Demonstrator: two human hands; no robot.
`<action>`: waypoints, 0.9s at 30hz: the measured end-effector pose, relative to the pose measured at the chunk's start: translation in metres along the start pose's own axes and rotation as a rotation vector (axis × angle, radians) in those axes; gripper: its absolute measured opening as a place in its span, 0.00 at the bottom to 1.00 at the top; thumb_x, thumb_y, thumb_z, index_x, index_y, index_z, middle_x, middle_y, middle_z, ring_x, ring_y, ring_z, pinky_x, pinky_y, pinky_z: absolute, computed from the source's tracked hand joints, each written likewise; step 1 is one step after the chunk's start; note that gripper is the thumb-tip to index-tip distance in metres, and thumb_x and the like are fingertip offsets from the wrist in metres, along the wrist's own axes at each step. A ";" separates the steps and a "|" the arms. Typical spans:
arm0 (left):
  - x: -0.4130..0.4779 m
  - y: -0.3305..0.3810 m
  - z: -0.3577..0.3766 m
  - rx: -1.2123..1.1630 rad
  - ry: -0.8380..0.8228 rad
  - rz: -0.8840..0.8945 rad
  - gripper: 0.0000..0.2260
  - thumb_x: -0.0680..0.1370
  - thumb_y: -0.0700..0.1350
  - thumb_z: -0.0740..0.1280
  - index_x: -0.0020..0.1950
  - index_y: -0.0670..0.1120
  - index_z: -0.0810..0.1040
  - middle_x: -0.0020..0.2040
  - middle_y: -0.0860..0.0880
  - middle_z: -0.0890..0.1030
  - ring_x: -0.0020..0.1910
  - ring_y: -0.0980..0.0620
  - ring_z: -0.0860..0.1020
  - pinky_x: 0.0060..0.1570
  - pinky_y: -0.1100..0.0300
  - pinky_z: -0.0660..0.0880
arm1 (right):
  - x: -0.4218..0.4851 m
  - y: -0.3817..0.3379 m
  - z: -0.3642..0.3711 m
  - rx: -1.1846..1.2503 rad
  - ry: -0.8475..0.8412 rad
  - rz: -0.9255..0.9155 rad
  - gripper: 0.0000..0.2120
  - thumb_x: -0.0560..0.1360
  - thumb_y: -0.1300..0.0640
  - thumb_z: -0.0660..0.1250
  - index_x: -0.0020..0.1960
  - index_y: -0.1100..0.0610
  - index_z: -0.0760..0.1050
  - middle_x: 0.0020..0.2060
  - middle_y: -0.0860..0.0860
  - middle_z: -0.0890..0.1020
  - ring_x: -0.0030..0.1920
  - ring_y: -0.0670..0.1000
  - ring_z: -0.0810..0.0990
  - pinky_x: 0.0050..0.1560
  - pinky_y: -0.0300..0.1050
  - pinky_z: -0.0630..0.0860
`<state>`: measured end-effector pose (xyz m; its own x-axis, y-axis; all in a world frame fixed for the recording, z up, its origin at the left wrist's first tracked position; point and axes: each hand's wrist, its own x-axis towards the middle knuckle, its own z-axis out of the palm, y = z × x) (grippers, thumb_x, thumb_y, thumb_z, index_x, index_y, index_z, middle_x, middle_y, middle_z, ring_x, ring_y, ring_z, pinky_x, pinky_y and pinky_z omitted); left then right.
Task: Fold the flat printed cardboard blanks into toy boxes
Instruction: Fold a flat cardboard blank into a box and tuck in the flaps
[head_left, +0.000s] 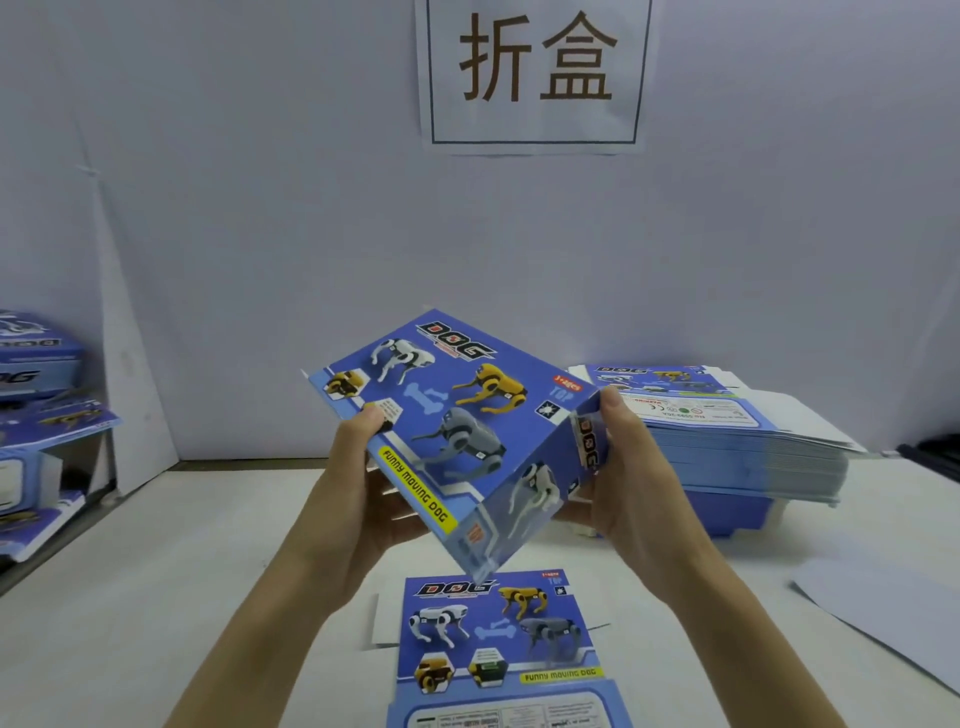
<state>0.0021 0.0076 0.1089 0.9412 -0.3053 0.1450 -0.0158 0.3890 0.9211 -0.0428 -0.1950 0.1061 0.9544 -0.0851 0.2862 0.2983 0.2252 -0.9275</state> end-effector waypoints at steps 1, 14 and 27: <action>0.001 -0.002 -0.001 -0.008 0.004 0.006 0.16 0.77 0.56 0.59 0.49 0.53 0.84 0.53 0.43 0.84 0.50 0.42 0.83 0.51 0.44 0.80 | 0.001 -0.003 0.002 0.000 -0.023 0.007 0.17 0.66 0.35 0.65 0.44 0.44 0.84 0.49 0.55 0.85 0.46 0.54 0.85 0.45 0.53 0.82; 0.002 -0.010 -0.013 0.200 -0.171 0.305 0.28 0.64 0.38 0.73 0.63 0.39 0.70 0.45 0.48 0.85 0.43 0.48 0.85 0.36 0.60 0.80 | 0.001 0.006 0.000 -0.338 -0.217 0.047 0.37 0.65 0.34 0.66 0.72 0.38 0.59 0.60 0.38 0.79 0.59 0.44 0.79 0.62 0.48 0.76; 0.028 -0.067 -0.042 0.750 -0.355 -0.006 0.43 0.67 0.41 0.79 0.67 0.66 0.54 0.61 0.61 0.73 0.55 0.70 0.76 0.45 0.69 0.77 | 0.018 0.032 -0.022 -0.046 -0.027 0.115 0.22 0.72 0.40 0.62 0.62 0.48 0.77 0.56 0.50 0.83 0.58 0.54 0.81 0.68 0.59 0.69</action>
<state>0.0436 0.0098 0.0364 0.7814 -0.6105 0.1293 -0.3507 -0.2581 0.9002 -0.0168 -0.2109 0.0764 0.9825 -0.0351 0.1827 0.1861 0.1875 -0.9645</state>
